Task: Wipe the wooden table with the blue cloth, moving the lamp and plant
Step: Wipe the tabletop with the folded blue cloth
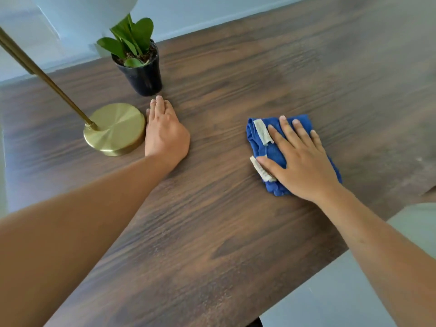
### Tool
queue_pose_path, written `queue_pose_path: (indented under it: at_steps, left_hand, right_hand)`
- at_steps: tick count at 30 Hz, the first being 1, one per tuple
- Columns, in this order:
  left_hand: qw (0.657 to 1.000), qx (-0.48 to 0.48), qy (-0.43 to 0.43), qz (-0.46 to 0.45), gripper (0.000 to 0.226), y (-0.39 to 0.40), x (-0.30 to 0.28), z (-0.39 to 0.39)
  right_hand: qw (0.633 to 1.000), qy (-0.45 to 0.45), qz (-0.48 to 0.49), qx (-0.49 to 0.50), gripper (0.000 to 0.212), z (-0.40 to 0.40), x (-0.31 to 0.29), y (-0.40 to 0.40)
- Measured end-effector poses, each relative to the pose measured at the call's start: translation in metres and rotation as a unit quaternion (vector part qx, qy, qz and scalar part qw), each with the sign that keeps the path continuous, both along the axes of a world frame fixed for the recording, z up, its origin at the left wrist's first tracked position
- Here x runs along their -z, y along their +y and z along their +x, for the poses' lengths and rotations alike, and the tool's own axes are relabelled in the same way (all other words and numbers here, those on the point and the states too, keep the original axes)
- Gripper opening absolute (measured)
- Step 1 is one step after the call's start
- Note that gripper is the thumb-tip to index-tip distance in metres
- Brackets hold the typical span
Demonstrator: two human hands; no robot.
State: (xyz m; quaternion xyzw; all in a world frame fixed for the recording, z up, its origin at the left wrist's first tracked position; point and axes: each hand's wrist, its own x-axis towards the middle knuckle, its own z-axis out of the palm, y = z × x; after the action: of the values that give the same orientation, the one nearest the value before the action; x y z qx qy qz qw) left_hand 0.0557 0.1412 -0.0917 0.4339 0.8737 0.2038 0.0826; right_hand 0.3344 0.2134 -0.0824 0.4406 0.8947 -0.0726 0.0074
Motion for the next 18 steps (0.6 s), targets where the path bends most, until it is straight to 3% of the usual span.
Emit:
queue_pose_path:
  at_steps: [5, 8, 14, 18]
  left_hand:
    - [1.0, 0.01, 0.023, -0.01, 0.057, 0.001, 0.002, 0.0]
    - [0.996, 0.077, 0.048, -0.016, 0.053, 0.012, -0.001, 0.007]
    - [0.992, 0.124, 0.024, -0.027, 0.054, 0.087, -0.005, 0.023]
    - [0.993, 0.095, 0.035, -0.059, 0.058, 0.13, -0.006, 0.017]
  right_hand:
    - [0.999, -0.007, -0.001, 0.032, 0.085, 0.003, 0.0, 0.022]
    - [0.999, 0.001, -0.004, 0.039, 0.08, -0.021, 0.002, 0.07]
    - [1.0, -0.012, -0.014, -0.01, 0.078, -0.088, 0.003, 0.174]
    - [0.999, 0.002, -0.02, -0.026, 0.075, -0.093, 0.002, 0.19]
